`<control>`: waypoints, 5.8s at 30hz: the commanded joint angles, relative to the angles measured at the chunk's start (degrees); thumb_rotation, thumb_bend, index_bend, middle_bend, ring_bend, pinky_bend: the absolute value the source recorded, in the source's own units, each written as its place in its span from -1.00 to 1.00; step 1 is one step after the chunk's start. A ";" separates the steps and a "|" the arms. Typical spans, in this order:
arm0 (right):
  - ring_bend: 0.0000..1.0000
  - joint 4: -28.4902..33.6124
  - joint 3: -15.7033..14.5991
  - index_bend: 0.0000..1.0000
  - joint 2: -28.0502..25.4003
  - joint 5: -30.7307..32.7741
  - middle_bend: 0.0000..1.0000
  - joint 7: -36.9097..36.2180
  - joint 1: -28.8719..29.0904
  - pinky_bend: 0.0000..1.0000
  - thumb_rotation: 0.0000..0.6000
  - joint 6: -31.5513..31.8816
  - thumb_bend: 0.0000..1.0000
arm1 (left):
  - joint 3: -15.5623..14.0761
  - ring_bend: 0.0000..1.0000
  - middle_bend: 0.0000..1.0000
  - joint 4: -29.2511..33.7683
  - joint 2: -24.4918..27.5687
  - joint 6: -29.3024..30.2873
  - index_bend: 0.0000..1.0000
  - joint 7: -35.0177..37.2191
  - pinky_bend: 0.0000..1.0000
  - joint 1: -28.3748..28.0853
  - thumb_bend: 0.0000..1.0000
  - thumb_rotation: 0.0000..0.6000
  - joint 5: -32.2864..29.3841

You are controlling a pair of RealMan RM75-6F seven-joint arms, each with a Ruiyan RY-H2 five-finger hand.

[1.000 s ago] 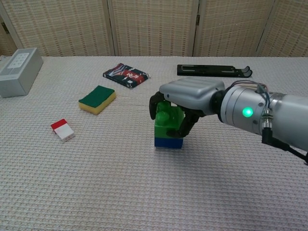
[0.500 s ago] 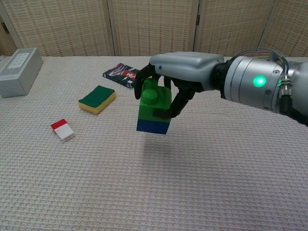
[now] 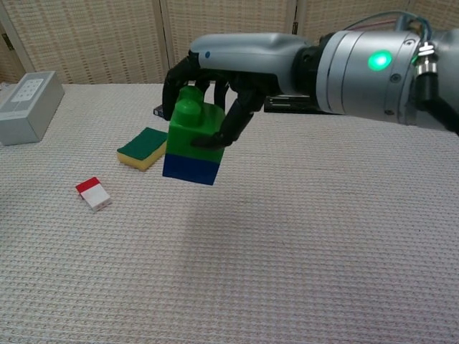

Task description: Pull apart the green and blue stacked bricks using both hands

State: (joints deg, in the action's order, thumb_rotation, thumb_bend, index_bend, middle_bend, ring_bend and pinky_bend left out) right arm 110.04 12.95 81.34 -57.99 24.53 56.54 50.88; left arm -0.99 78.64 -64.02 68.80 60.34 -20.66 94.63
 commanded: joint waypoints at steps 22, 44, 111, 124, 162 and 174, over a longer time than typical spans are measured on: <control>0.67 1.13 0.08 0.84 5.64 9.21 0.43 8.00 8.02 0.79 1.00 1.79 -0.14 | -12.01 -1.00 -0.63 -4.95 -4.55 -4.46 -0.79 32.34 -0.89 -14.64 -0.28 1.00 12.81; 0.67 -2.70 0.00 0.84 10.38 8.51 0.43 5.39 10.17 0.79 1.00 2.44 -0.14 | -15.25 -1.00 -0.69 -6.75 -8.98 -3.96 -0.80 36.90 -0.97 -21.02 -0.29 1.00 12.64; 0.68 -9.52 1.09 0.87 17.59 7.30 0.45 4.56 10.28 0.80 1.00 3.81 -0.14 | -11.95 -0.89 -0.26 0.39 -11.83 -11.29 0.33 21.07 -0.96 -22.05 -0.28 1.00 -0.01; 0.68 -8.17 2.02 0.87 16.40 6.60 0.45 3.82 9.58 0.80 1.00 4.40 -0.14 | -10.97 -0.88 -0.24 0.51 -12.00 -13.16 0.32 20.63 -0.96 -21.79 -0.28 1.00 -0.52; 0.68 -0.42 -4.99 0.87 0.05 -3.08 0.45 0.89 -2.39 0.80 1.00 10.93 -0.15 | -3.44 -0.88 -0.24 5.02 -2.69 -4.90 0.35 -7.45 -0.97 -13.40 -0.28 1.00 -13.23; 0.68 -9.05 -13.69 0.87 -1.77 -11.60 0.45 -1.88 -9.61 0.80 1.00 10.41 -0.14 | 0.18 -0.88 -0.24 -4.85 -7.82 7.34 0.35 -38.23 -1.00 -4.84 -0.28 1.00 -18.14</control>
State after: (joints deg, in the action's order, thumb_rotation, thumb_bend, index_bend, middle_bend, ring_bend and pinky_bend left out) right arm 102.33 0.25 79.25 -68.68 22.53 47.78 61.69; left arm -2.46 78.54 -69.37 71.93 27.94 -28.93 78.34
